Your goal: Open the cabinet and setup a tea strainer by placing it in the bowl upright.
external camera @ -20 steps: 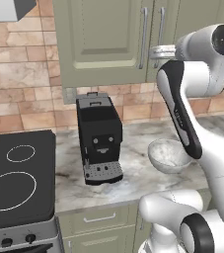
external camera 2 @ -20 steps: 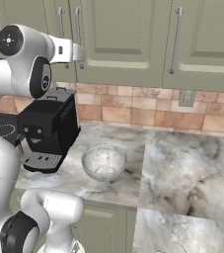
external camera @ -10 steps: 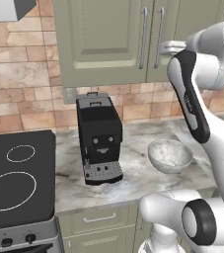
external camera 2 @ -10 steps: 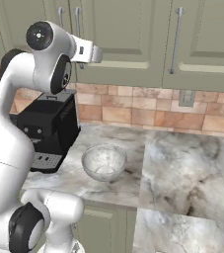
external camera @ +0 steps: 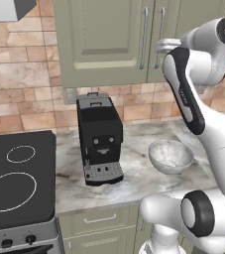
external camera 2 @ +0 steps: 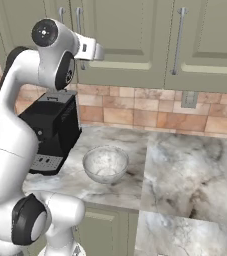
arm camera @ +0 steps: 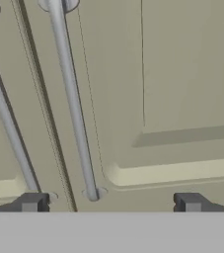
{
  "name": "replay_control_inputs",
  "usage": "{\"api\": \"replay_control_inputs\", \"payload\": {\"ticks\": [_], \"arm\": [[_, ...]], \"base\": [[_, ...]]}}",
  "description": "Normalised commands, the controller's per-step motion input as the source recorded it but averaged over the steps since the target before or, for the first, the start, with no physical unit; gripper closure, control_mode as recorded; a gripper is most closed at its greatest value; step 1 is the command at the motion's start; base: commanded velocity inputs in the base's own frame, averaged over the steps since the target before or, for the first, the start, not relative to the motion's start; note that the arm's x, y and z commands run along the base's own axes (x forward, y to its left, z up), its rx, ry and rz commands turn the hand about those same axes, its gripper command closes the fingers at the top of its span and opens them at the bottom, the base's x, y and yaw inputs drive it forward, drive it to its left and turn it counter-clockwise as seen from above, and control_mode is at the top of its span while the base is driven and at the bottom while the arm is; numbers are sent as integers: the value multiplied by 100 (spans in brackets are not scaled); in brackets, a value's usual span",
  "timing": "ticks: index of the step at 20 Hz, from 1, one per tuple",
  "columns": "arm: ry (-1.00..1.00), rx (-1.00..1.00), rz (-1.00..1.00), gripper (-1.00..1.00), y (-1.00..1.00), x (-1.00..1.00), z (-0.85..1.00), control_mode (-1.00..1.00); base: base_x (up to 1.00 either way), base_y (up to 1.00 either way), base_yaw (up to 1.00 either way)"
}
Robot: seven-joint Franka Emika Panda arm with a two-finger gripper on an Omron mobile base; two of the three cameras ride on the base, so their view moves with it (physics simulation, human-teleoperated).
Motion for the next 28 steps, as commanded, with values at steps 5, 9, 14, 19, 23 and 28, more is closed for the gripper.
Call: {"api": "replay_control_inputs", "payload": {"ticks": [5, 9, 14, 19, 23, 28], "arm": [[0, 0, 0, -100, 0, 41, 0, -100], [0, 0, 0, -100, 4, 34, 0, -100], [0, -1, 0, -100, 12, 24, 0, -100], [0, -3, 0, -100, 11, 26, 0, -100], [0, -5, 0, -100, 3, 30, -1, -100], [0, -3, 0, -100, 0, 31, -8, -100]], "base": [[0, 0, 0], [0, 0, 0], [0, 0, 0], [0, 0, 0], [0, 0, 0], [0, 0, 0]]}}
